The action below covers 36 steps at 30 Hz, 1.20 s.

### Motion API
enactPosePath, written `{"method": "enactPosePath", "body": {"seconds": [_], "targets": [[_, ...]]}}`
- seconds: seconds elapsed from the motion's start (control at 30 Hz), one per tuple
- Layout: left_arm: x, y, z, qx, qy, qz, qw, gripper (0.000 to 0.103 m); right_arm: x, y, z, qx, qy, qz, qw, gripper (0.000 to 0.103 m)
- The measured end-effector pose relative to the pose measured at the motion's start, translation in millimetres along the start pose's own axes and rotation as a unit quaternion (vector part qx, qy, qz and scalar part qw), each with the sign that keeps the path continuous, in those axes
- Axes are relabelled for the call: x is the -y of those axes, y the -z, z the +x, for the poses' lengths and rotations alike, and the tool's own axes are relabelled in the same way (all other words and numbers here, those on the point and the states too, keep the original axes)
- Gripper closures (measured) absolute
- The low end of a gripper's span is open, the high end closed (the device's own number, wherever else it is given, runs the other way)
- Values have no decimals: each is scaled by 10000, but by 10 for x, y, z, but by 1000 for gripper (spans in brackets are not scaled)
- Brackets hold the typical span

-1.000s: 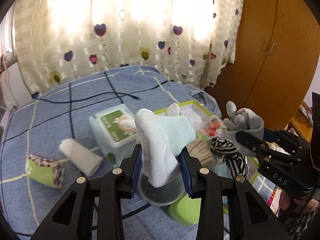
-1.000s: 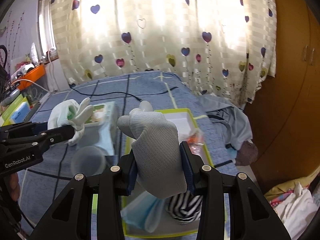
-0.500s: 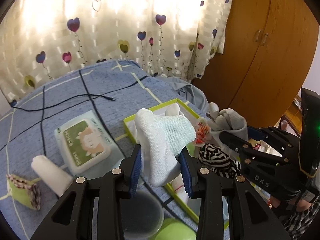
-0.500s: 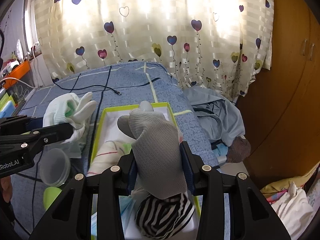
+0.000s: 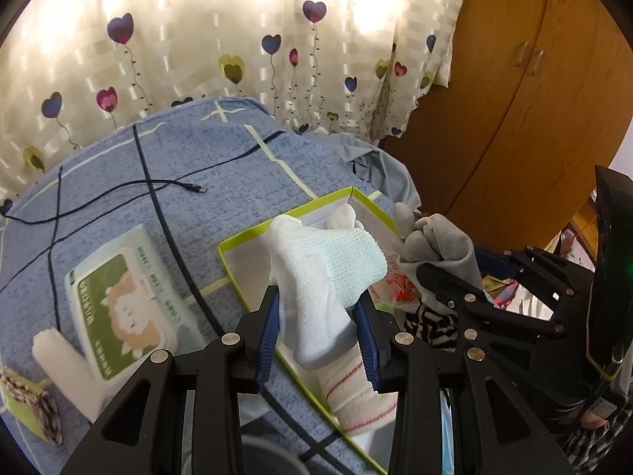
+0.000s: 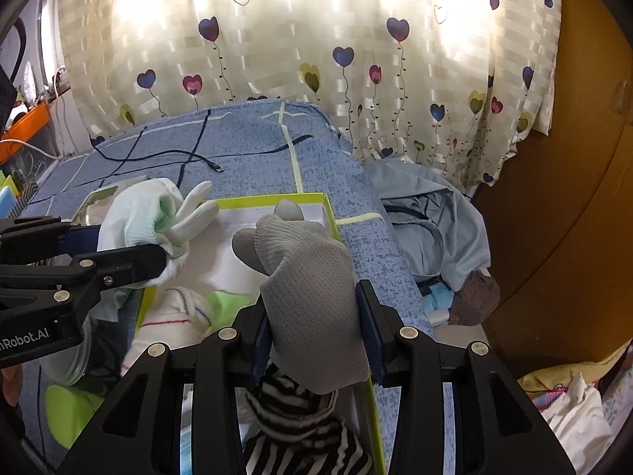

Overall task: Organize soft objects
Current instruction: 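Lower both gloves into the box and open the left tool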

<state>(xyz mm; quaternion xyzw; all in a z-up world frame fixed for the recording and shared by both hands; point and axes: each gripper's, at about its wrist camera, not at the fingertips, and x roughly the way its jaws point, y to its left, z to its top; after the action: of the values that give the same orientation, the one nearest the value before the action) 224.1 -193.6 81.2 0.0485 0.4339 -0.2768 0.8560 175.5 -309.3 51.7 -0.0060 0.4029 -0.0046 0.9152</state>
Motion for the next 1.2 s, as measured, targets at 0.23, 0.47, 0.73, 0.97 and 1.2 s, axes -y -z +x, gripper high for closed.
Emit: {"method": "enactPosePath", "body": {"seconds": [0.23, 0.47, 0.73, 0.97, 1.2], "targets": [[13, -94, 184, -149, -54, 64, 9999, 69, -27, -78, 139, -74, 10, -62, 10000, 62], [-3, -133, 278, -254, -90, 44, 9996, 68, -50, -106, 203, -80, 19, -197, 9998, 62], [-36, -134, 355, -374, -126, -11, 9992, 68, -98, -58, 217, -36, 40, -403, 9992, 61], [-34, -135, 421, -445, -70, -11, 9990, 66, -96, -40, 239, -60, 38, -416, 9991, 55], [-16, -138, 435, -475, -12, 45, 9989, 58, -82, -38, 228, -39, -58, -343, 9994, 52]]}}
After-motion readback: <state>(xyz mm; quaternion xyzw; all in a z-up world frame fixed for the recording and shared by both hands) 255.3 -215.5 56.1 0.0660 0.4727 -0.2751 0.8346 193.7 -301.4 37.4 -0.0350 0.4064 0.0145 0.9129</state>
